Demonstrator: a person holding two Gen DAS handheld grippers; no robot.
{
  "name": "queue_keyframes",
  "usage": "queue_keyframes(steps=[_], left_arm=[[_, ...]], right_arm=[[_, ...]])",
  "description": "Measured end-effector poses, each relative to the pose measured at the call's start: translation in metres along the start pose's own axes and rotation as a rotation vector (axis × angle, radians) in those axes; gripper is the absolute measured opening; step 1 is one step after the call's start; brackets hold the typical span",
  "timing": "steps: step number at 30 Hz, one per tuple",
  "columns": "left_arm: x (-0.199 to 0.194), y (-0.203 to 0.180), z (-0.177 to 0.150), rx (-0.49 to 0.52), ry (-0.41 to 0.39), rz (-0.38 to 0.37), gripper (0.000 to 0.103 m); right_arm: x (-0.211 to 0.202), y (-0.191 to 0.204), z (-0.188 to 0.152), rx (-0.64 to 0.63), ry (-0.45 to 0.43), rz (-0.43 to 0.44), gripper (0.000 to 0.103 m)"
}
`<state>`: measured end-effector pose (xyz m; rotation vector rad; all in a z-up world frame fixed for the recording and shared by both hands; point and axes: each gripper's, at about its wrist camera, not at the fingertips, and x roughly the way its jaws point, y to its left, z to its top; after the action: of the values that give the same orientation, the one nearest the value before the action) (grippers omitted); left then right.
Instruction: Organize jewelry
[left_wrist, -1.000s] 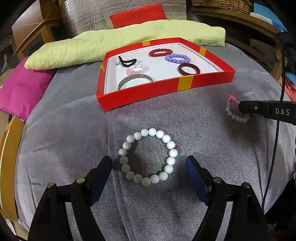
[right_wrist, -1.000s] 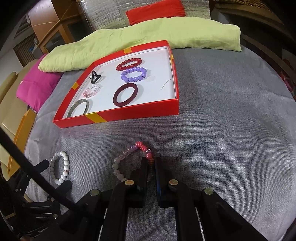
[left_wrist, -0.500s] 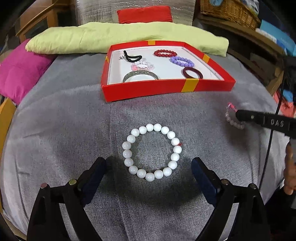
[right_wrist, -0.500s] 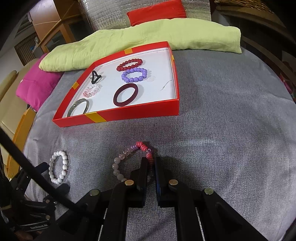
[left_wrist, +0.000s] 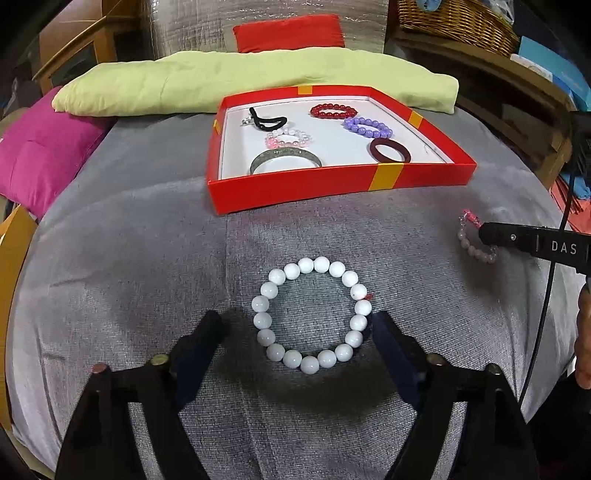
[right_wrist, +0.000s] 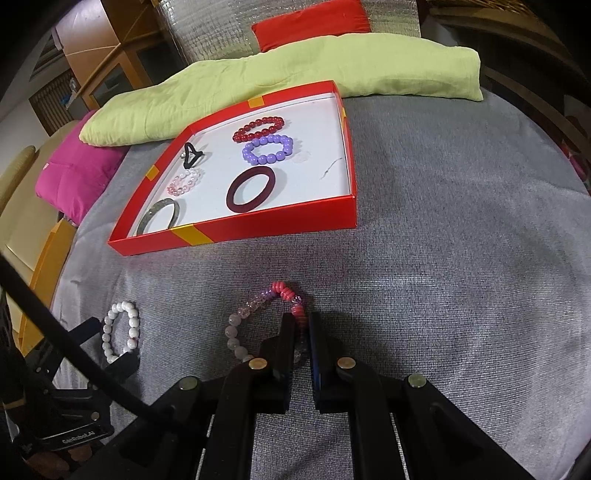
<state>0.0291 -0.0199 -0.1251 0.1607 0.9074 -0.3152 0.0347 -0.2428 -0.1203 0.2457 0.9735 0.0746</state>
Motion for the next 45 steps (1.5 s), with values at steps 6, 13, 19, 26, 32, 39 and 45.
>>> queue_keyframes(steps=[6, 13, 19, 26, 32, 39, 45], left_arm=[[-0.002, 0.008, 0.001, -0.034, -0.022, 0.007, 0.057], [-0.002, 0.019, 0.006, -0.068, -0.044, 0.044, 0.030], [0.002, 0.029, 0.014, -0.094, -0.060, 0.051, 0.020], [-0.005, 0.032, 0.018, -0.098, -0.100, 0.042, 0.010], [-0.006, 0.037, 0.021, -0.113, -0.101, 0.044, 0.010], [-0.001, 0.045, 0.022, -0.139, -0.074, 0.025, 0.017], [-0.001, 0.052, 0.027, -0.168, -0.090, -0.006, 0.023]], right_arm=[[0.000, 0.000, 0.000, -0.001, -0.001, 0.002, 0.010], [-0.003, 0.003, -0.002, -0.011, -0.021, -0.004, 0.010], [-0.010, 0.000, -0.005, -0.001, -0.050, 0.024, 0.008], [-0.028, -0.005, -0.004, 0.009, -0.112, 0.062, 0.008], [-0.019, -0.022, -0.005, 0.087, -0.024, 0.089, 0.011], [-0.025, -0.015, -0.004, 0.074, -0.038, 0.098, 0.040], [-0.012, 0.004, -0.007, -0.019, -0.043, -0.023, 0.021]])
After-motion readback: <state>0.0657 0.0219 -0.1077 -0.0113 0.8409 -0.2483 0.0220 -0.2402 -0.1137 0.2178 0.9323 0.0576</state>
